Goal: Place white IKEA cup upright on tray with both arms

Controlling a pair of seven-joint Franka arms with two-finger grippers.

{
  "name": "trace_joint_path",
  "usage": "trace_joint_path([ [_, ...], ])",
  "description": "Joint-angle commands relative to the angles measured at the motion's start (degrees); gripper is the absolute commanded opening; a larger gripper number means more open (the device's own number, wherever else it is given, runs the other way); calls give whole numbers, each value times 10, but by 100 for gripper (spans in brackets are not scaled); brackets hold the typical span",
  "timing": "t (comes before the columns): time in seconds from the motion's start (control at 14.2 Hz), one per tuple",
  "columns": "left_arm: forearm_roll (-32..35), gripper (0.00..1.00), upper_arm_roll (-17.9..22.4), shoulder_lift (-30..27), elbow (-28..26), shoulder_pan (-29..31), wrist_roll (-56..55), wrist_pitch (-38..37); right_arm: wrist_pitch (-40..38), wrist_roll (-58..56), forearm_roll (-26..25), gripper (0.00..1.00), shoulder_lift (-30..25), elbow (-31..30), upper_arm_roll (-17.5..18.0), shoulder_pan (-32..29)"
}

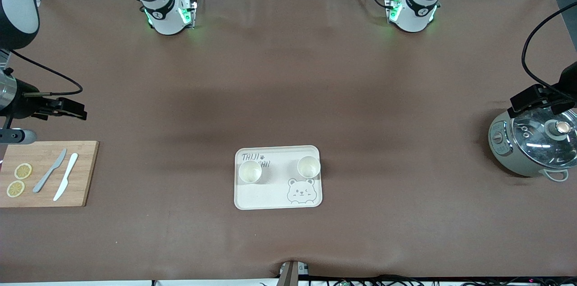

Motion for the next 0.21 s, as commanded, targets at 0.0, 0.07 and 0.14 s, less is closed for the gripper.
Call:
trace_joint_path([
  [0.0, 5, 100, -1, -7, -3, -2, 7, -8, 5, -9, 16, 100, -12, -11, 8, -11],
  [0.07, 5, 100, -1, -7, -3, -2, 6, -9, 5, -17, 16, 100, -12, -8, 8, -11],
  [0.14, 6, 100, -1, -7, -3, -2, 6, -9, 6, -30, 17, 100, -13, -7, 8, -11],
])
